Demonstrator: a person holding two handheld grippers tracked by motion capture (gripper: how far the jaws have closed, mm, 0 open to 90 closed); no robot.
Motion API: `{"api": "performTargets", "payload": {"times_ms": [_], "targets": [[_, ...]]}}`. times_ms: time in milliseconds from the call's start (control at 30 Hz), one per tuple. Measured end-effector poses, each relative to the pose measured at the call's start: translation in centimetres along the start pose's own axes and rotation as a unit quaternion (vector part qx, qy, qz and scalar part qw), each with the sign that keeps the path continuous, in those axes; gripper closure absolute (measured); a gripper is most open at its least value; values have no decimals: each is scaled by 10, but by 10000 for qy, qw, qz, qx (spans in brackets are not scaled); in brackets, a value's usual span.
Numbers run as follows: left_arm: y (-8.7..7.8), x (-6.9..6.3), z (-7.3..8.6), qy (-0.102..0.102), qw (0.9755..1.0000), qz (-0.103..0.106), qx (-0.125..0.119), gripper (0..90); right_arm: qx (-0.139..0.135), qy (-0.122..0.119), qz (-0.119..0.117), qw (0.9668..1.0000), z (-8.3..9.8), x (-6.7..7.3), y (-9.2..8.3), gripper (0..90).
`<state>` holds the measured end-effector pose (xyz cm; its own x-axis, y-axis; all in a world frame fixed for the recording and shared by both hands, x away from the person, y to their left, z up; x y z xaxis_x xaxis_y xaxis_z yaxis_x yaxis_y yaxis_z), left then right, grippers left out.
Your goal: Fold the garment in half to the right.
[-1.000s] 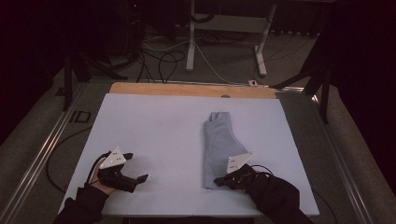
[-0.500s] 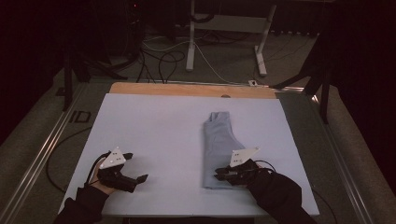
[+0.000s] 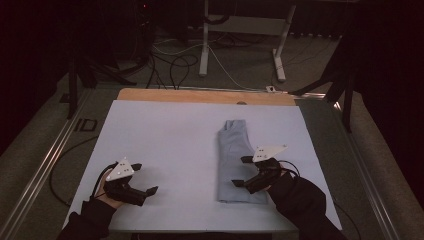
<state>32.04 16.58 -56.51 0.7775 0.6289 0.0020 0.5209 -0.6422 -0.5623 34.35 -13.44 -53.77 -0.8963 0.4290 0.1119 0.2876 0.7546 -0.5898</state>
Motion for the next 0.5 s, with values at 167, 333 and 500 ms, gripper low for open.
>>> {"api": "performTargets", "payload": {"times_ms": [167, 333, 500], "targets": [[-1, 1, 1, -33, 10000, -13, 12, 5, -141, 89, 147, 9998, -4, -7, -2, 83], [-2, 0, 1, -33, 10000, 1, 8, 5, -225, 56, 317, 9992, -6, -15, -8, 83], [-1, -1, 1, -32, 10000, 29, 18, 5, -323, 98, 599, 9976, -4, -25, -25, 83]]}}
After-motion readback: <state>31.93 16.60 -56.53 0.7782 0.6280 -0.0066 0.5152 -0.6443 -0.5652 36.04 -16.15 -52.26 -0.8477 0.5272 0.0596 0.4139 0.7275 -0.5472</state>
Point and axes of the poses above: each handheld gripper's, and its own axes: y roughly forward along the jaws, z roughly out of its underside, x roughly to its left, the point moved 10 cm from there along y, roughly forward along the jaws, and after that the axes turned 3 degrees about y, right-handed, at the moved point
